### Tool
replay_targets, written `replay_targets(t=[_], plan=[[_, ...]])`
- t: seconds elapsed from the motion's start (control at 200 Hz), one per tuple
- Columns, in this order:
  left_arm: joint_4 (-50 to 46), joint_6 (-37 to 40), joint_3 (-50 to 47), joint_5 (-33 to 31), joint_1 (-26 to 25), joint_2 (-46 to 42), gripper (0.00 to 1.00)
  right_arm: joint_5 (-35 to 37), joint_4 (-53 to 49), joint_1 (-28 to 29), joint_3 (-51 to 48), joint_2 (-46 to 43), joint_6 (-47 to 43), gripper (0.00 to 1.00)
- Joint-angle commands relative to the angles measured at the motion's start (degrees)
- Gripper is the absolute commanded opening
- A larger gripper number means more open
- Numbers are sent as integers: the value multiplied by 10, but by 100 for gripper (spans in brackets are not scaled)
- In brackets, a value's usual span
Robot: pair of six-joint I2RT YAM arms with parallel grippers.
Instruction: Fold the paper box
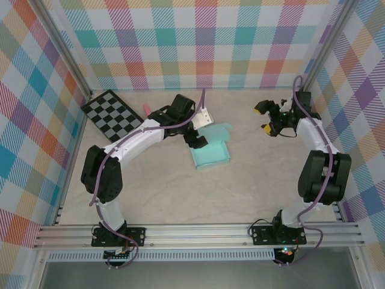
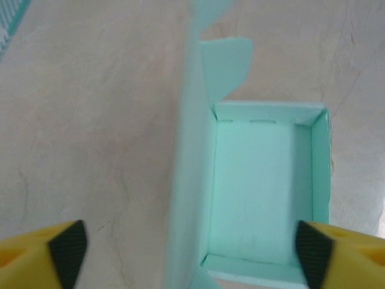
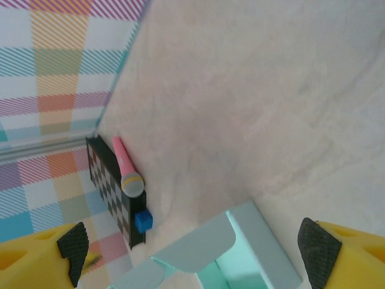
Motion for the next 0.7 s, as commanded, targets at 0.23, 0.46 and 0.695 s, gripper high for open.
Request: replay_targets(t=[0.23, 0.46, 0.695], plan=[[38, -514, -99, 53, 66, -149, 100, -80, -178, 57, 146, 120, -37, 89], [164, -829, -266, 15, 68, -215, 99, -121, -196, 90, 167, 161, 2, 85], [240, -918, -253, 44, 73, -146, 95, -153, -181, 122, 164, 180, 28, 82]])
